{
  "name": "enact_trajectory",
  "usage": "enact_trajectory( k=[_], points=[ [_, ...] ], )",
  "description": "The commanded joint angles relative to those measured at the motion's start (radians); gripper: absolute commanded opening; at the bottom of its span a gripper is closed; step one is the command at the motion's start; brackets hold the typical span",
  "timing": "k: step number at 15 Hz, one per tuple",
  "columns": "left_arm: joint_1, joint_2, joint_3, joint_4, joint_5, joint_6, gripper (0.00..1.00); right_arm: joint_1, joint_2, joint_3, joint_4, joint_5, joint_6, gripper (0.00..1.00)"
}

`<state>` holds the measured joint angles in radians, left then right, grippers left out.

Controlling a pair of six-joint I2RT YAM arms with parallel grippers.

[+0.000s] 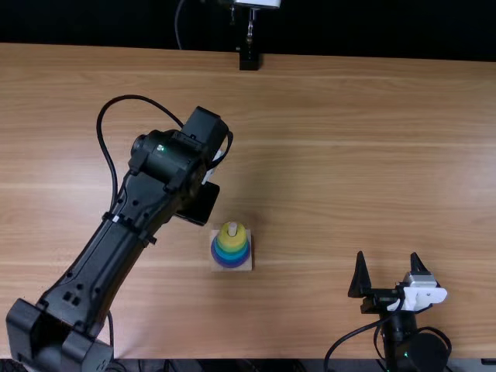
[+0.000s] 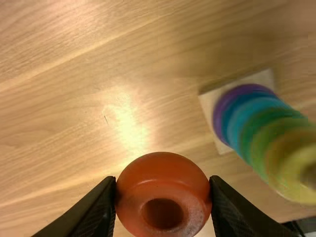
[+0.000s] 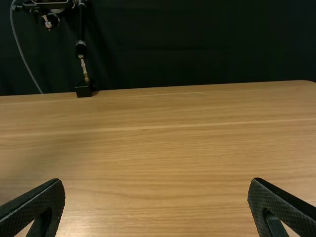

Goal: Build the Hanoi tower: stack the rings onto the peg from bottom to top in this color order: purple, dark blue, light blue, dark green, light green, yellow, orange.

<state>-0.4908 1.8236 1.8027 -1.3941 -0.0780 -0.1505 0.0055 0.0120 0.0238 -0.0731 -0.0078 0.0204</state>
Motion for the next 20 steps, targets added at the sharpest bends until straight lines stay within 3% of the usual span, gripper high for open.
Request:
enact_trajectory(
  k=[1,8,17,20],
  points=[
    [-0.031,-0.035,0.040,-0.014,-0.003,-0.070,0.00,-0.004,-0.012,-0.010,-0.005,-0.007,-0.004,1.00],
    [-0.154,-0.052,0.098,-0.077,-0.003,-0.157,0.00,-0.004,-0.012,-0.010,-0.005,-0.007,-0.004,1.00],
    [-0.218,-0.012,0.155,-0.075,-0.003,-0.164,0.00,-0.004,-0.012,-0.012,-0.005,-0.007,-0.004,1.00],
    [-0.230,0.006,0.164,-0.075,-0.003,-0.186,0.00,-0.004,-0.012,-0.012,-0.005,-0.007,-0.004,1.00]
  ],
)
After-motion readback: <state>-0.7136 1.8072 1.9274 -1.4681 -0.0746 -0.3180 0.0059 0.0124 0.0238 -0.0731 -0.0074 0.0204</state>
